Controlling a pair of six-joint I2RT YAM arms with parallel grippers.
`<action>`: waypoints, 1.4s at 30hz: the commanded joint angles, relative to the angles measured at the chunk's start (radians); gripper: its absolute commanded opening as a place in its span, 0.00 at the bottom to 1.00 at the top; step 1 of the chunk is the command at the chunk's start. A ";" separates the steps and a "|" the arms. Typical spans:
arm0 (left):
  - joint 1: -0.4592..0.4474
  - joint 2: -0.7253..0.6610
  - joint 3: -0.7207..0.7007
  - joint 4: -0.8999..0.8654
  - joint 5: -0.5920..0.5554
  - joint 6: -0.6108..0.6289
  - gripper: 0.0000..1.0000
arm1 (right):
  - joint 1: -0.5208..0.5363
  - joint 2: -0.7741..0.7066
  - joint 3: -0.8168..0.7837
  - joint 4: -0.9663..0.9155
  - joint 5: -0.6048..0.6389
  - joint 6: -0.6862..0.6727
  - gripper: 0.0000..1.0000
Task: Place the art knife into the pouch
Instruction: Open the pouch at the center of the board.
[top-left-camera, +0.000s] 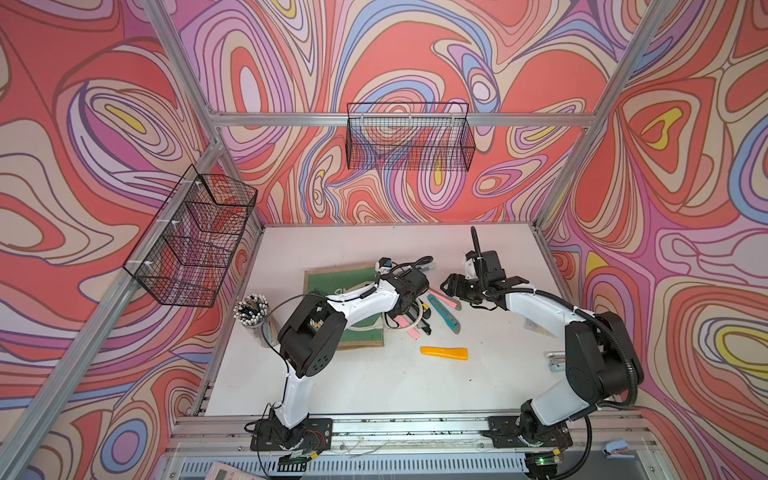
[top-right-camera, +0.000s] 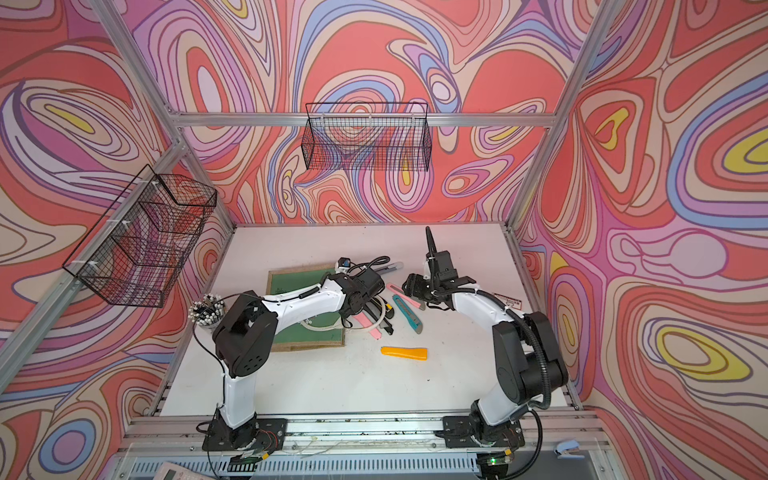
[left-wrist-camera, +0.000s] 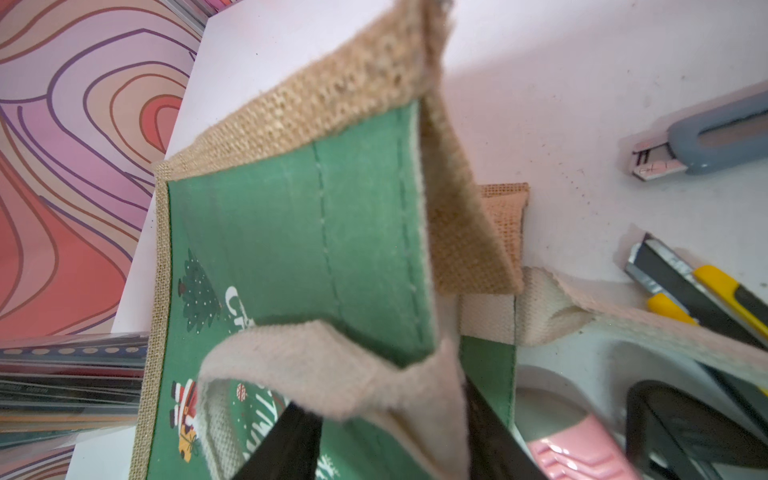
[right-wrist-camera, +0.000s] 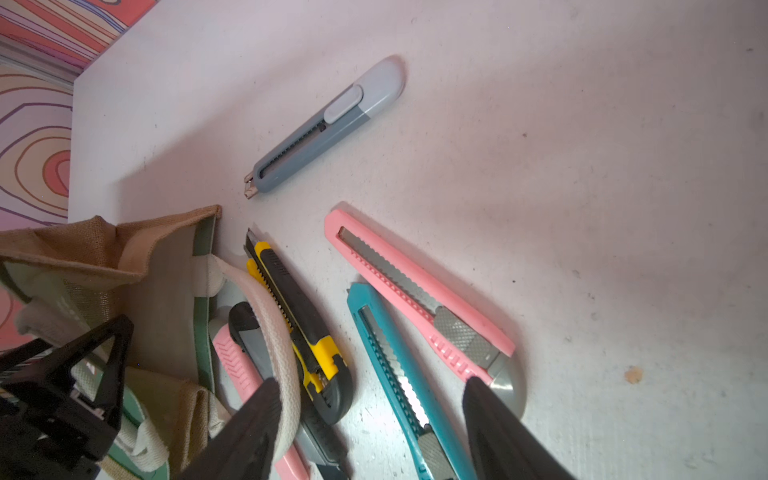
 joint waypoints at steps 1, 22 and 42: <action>0.007 0.011 -0.009 0.017 0.035 0.029 0.38 | 0.005 -0.025 -0.003 0.029 -0.069 0.007 0.71; 0.041 -0.230 0.067 -0.042 0.261 0.256 0.00 | 0.144 0.049 -0.043 0.359 -0.243 0.230 0.69; 0.140 -0.350 0.176 -0.120 0.489 0.304 0.00 | 0.303 0.165 0.102 0.316 0.007 0.179 0.35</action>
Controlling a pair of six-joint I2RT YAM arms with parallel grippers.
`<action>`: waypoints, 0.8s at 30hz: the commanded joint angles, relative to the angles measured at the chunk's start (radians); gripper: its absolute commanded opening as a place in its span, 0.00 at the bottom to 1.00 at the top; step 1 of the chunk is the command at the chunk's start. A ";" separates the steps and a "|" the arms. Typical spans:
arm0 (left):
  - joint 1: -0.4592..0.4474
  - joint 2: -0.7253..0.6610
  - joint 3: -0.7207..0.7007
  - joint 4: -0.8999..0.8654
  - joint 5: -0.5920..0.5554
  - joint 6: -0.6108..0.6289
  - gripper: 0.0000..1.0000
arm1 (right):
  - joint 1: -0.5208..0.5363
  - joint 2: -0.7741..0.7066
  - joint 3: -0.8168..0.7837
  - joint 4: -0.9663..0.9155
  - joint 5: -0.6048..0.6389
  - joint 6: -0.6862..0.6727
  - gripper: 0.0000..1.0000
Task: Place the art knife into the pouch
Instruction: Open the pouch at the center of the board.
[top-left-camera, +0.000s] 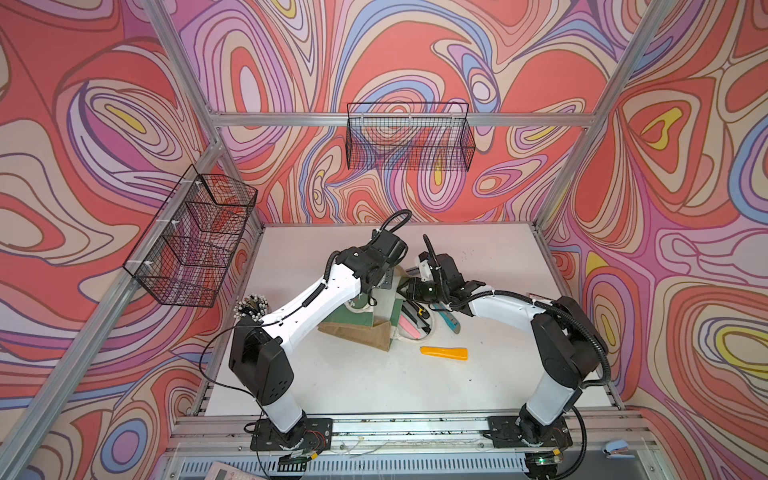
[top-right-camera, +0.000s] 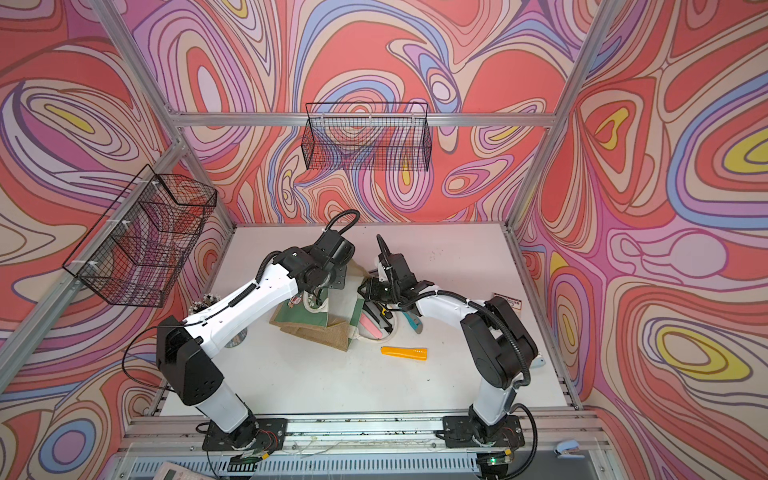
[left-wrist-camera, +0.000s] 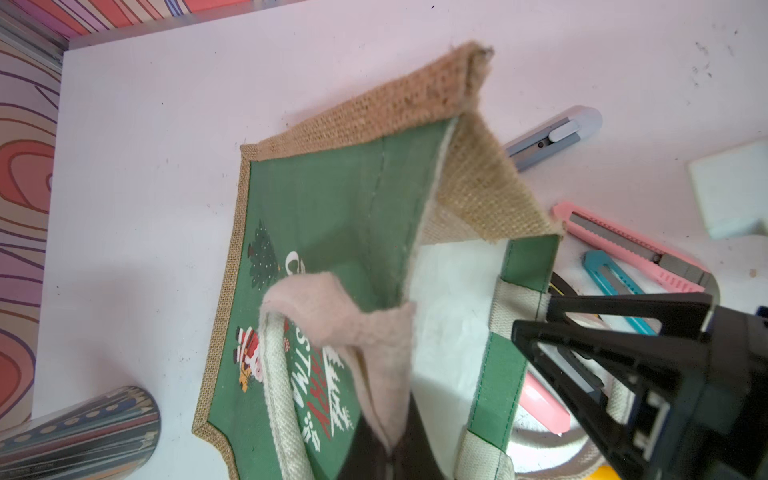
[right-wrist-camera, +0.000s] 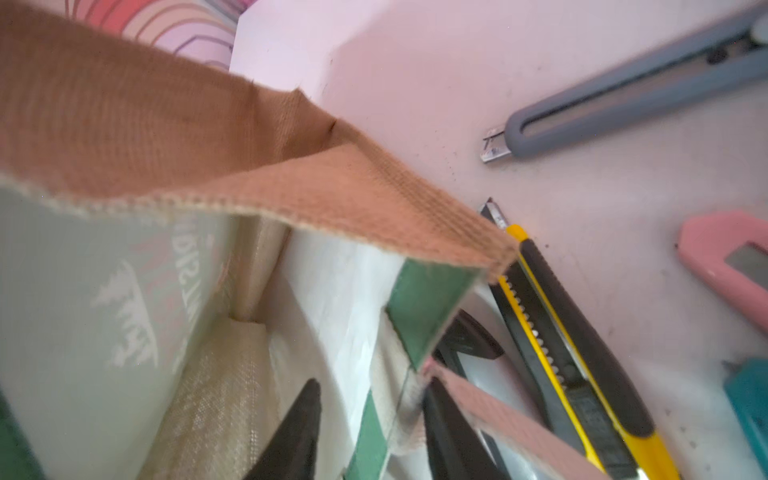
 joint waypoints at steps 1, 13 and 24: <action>0.035 -0.039 0.036 -0.018 0.077 0.010 0.00 | 0.012 0.008 0.013 0.027 0.067 0.002 0.37; 0.092 -0.069 0.063 -0.026 0.139 0.024 0.00 | 0.029 0.064 0.092 -0.096 0.151 -0.062 0.51; 0.151 -0.110 0.033 0.038 0.267 -0.003 0.00 | 0.036 0.084 0.071 0.034 0.060 -0.054 0.51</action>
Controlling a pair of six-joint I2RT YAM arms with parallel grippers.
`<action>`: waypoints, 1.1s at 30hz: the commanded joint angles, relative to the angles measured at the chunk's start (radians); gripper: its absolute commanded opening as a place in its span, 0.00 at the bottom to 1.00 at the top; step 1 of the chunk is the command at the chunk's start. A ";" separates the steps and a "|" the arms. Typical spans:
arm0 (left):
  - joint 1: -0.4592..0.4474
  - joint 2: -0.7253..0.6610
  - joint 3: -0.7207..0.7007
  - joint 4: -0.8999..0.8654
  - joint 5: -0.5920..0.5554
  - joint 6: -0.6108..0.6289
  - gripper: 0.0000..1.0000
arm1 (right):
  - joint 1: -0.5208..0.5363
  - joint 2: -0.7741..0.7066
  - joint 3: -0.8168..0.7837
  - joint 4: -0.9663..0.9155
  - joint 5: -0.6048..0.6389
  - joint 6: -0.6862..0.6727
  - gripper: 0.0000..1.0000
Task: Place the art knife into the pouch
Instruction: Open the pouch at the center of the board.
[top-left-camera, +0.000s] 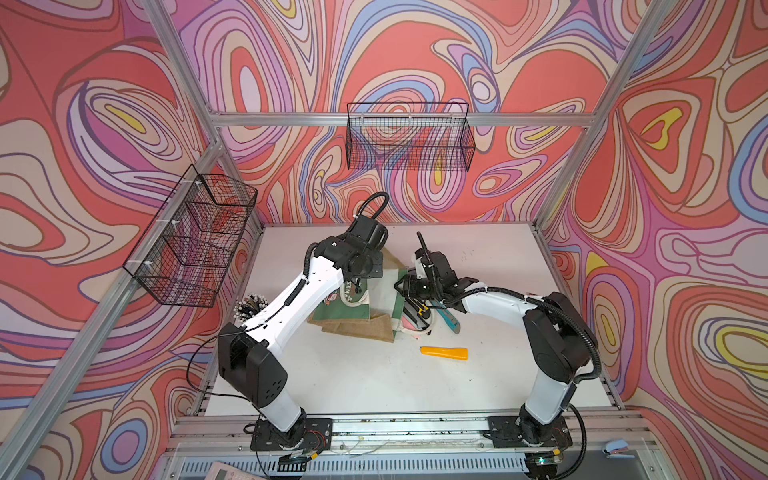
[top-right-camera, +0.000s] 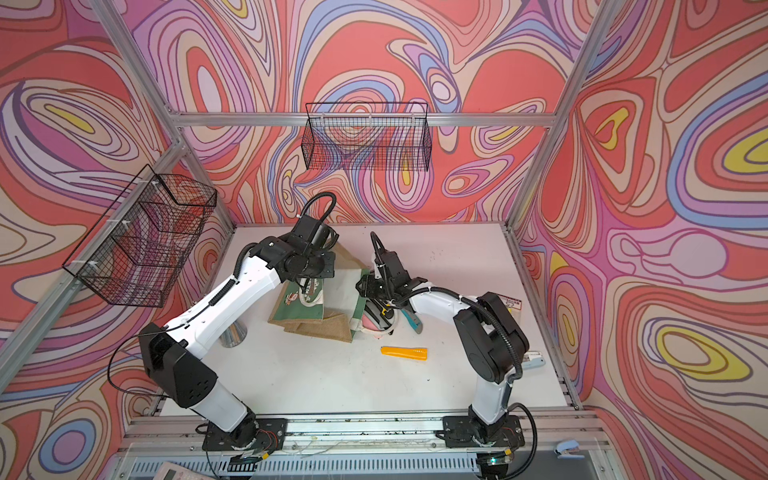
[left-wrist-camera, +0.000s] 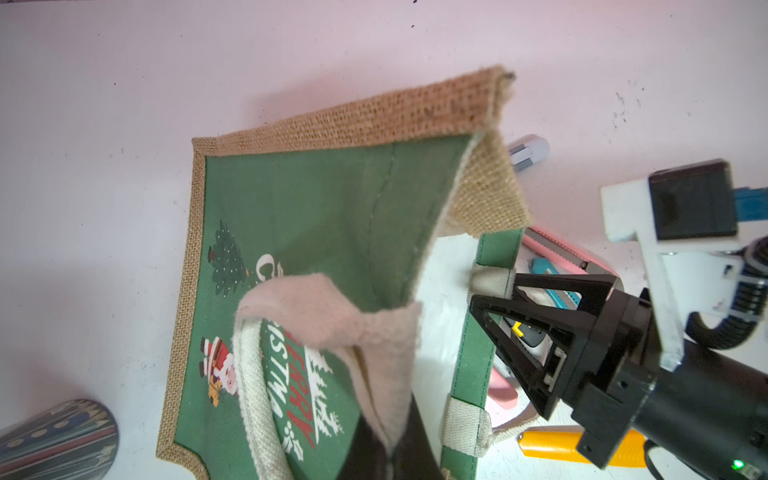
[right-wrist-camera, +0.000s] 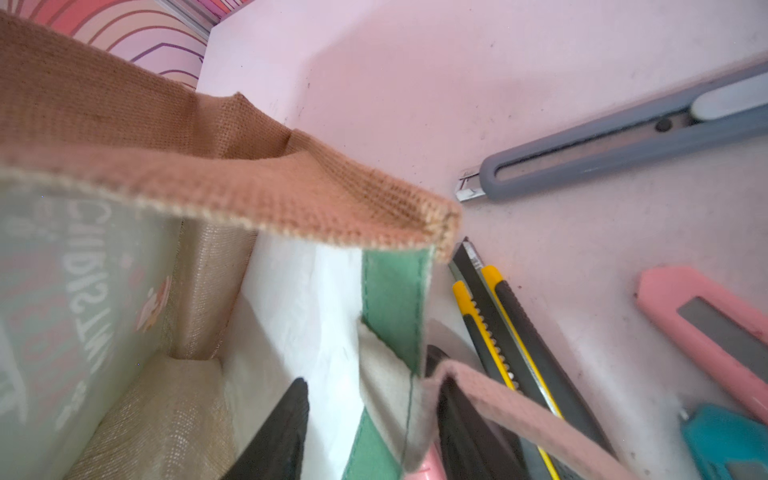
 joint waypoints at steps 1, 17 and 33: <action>0.045 -0.071 -0.013 0.057 0.079 -0.023 0.00 | 0.014 0.026 0.007 0.038 -0.019 -0.013 0.51; 0.070 -0.091 0.024 0.059 0.085 -0.002 0.00 | 0.029 0.015 0.016 0.018 -0.001 -0.004 0.34; 0.172 0.025 0.115 -0.078 -0.272 0.095 0.00 | 0.039 0.046 0.415 -0.643 0.312 -0.209 0.00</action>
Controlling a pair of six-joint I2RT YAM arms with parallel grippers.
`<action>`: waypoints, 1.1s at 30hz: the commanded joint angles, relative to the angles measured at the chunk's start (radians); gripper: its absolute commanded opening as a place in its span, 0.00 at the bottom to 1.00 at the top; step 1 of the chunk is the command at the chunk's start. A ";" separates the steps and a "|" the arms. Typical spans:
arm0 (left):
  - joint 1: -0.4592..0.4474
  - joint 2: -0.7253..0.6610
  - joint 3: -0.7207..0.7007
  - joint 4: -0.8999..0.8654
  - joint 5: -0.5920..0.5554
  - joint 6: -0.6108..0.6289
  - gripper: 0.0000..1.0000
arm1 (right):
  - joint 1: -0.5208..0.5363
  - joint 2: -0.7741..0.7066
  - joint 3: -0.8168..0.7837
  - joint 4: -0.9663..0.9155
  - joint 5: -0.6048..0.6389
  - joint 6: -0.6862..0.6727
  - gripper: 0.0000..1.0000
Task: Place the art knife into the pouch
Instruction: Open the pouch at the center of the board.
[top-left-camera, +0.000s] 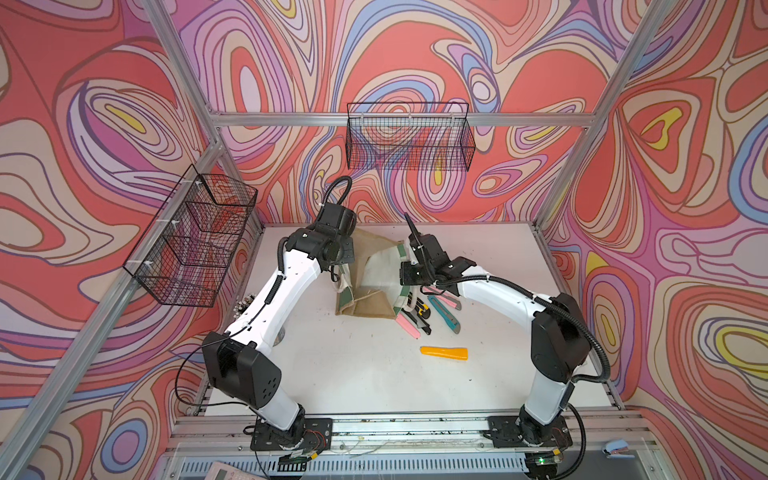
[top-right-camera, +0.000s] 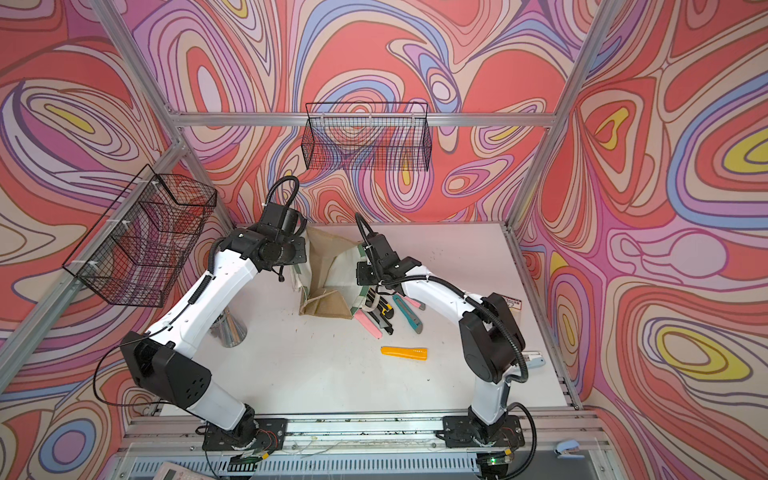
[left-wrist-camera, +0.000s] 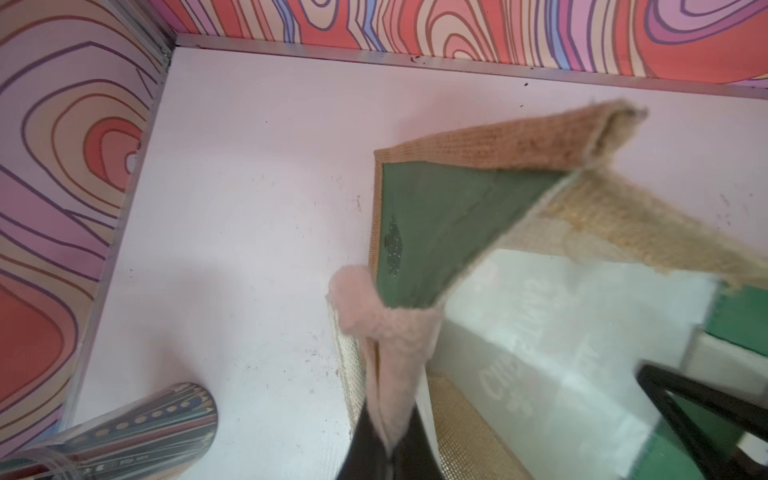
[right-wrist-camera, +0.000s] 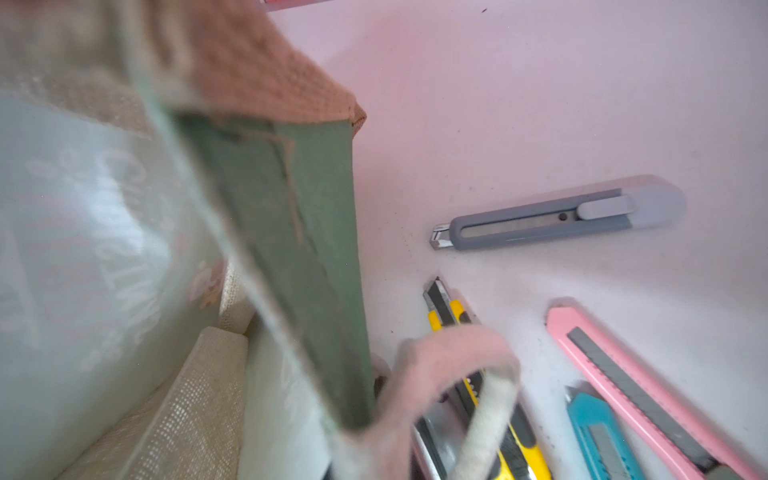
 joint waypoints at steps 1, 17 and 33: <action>0.006 0.057 0.092 -0.073 -0.154 0.037 0.00 | -0.004 0.040 0.109 -0.236 0.088 -0.082 0.00; 0.007 0.049 0.096 -0.100 -0.090 0.082 0.00 | -0.003 0.074 0.328 -0.461 -0.047 -0.188 0.07; 0.137 0.148 0.199 -0.142 0.241 0.061 0.00 | -0.012 0.028 0.325 -0.354 -0.102 -0.158 0.66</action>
